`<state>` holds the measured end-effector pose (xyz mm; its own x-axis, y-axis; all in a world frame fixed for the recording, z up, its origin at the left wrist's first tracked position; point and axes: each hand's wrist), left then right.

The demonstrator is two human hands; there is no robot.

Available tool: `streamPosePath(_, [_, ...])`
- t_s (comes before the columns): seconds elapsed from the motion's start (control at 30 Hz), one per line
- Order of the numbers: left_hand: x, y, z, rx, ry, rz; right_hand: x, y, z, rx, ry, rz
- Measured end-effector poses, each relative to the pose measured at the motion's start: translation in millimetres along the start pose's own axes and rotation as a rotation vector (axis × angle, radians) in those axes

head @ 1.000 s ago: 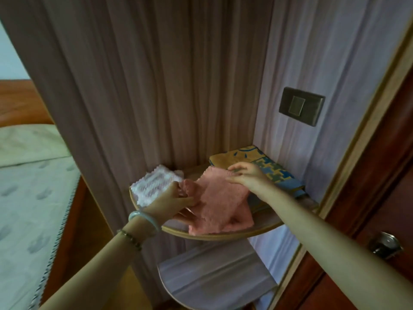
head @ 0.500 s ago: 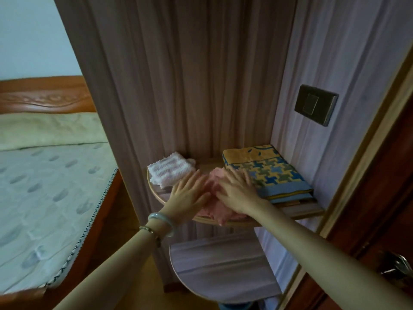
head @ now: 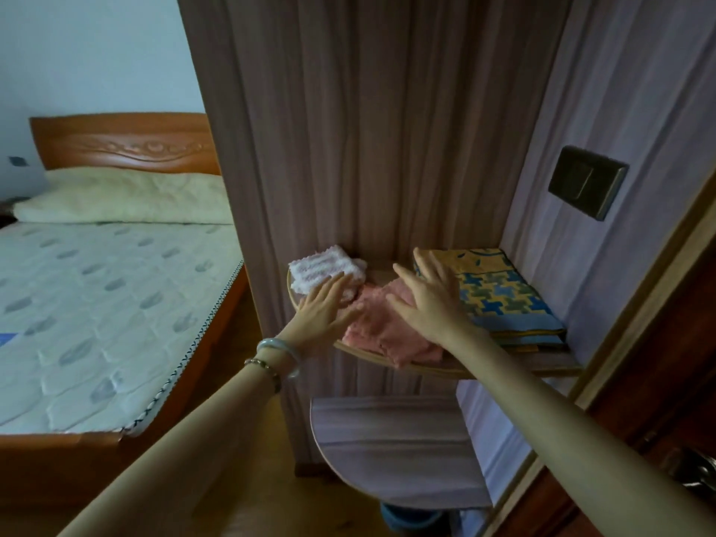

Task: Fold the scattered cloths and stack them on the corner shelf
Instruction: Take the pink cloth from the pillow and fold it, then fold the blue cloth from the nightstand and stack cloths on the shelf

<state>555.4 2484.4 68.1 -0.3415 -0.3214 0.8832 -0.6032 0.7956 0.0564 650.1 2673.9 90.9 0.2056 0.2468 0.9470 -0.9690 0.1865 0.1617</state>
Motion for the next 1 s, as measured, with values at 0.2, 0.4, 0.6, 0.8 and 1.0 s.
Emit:
streamPosePath(0.2, [51.4,-52.0,26.2,0.006,-0.222,-0.285,6.5,2.9,85.5,0.193,0.275,-0.086])
streamPosePath(0.4, [100.3,-160.8,84.4,0.125,-0.397,-0.559,-14.9,14.8,224.0,0.473,0.539,0.122])
streamPosePath(0.6, [159.0,-305.3,154.6,0.237,-0.412,-0.696,-54.7,17.1,383.6,0.672,0.812,0.301])
streamPosePath(0.8, [211.7,-459.4,219.9,0.358,-0.391,-0.753,-107.1,7.3,547.3,0.846,0.908,0.418])
streamPosePath(1.0, [238.1,-569.4,258.3,0.494,-0.333,-0.884,-154.0,-1.0,659.5,0.967,0.955,0.542])
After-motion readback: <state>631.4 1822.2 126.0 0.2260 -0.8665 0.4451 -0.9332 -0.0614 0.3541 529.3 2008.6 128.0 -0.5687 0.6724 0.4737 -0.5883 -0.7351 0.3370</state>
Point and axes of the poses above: each hand's wrist, its own y-axis towards the middle knuckle, its own x-axis out of the back of the hand, z = x × y, and after that the axes turned 14 degrees about z, right-handed
